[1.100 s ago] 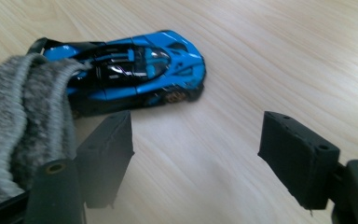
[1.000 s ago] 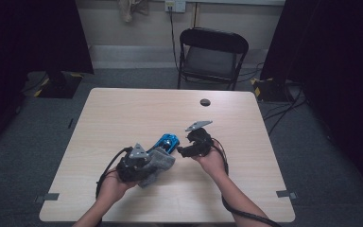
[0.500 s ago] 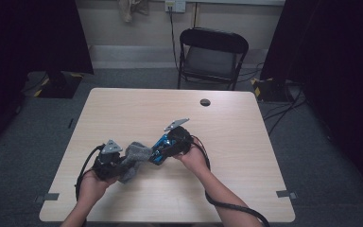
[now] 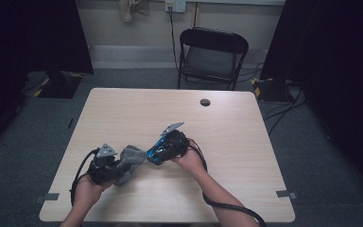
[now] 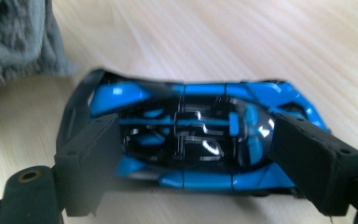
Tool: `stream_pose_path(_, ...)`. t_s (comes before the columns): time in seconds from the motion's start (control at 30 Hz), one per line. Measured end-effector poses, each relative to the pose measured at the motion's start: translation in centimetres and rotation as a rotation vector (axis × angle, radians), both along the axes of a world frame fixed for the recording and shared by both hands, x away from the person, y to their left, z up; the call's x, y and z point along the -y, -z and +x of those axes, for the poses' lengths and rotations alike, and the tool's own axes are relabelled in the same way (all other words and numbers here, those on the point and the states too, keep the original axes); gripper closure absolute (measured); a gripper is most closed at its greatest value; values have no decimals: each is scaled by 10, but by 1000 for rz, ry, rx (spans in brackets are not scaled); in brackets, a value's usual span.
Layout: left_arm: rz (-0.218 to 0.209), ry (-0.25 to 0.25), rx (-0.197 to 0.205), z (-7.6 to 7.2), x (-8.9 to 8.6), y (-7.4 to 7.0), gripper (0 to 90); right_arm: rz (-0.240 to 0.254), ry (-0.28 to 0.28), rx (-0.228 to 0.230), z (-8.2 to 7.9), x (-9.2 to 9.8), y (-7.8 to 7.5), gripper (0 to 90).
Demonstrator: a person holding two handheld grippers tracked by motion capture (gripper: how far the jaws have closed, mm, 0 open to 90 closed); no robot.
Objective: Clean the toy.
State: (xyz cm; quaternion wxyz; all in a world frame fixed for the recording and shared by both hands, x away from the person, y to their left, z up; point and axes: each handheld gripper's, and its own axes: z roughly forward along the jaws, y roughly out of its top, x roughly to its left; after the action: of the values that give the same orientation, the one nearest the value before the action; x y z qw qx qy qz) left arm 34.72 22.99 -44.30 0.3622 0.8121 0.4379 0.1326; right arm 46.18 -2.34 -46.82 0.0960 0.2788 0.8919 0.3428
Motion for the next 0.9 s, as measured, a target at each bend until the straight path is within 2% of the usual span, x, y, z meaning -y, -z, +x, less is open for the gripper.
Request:
stream_pose_path(0.03, 0, -4, 2, 0, 0, 0, 688, -20, 0, 6, -1, 0, 1, 146)
stream_pose_path(0.27, -5, 3, 6, -1, 3, -2, 687, 8, 25, -1, -2, 3, 6, 124)
stream_pose_path(0.43, 1, -26, -11, 2, 6, 4, 685, 13, 23, -3, -1, 2, 7, 93)
stream_pose_path(0.5, 23, -49, -22, 4, 8, 7, 685, 21, 23, 3, -2, 3, 8, 93)
stream_pose_path(0.53, 41, -73, -39, 7, 9, 9, 685, 23, 24, 4, -2, 3, 8, 93)
stream_pose_path(0.63, 83, -134, -57, 15, 8, 17, 685, 13, 27, -1, -2, 2, 7, 93)
stream_pose_path(0.7, 109, -152, -69, 19, 10, 22, 684, 6, 31, -6, -2, 1, 7, 92)
stream_pose_path(0.77, 123, -146, -73, 21, 14, 26, 666, 0, 29, -14, -2, 0, 6, 92)
stream_pose_path(0.83, 137, -120, -61, 21, 20, 28, 632, -4, 27, -15, -1, 0, 6, 92)
stream_pose_path(0.87, 135, -113, -60, 22, 22, 28, 617, -4, 26, -15, -1, 0, 6, 92)
stream_pose_path(0.9, 113, -109, -69, 22, 23, 27, 582, -4, 26, -15, -1, 0, 6, 92)
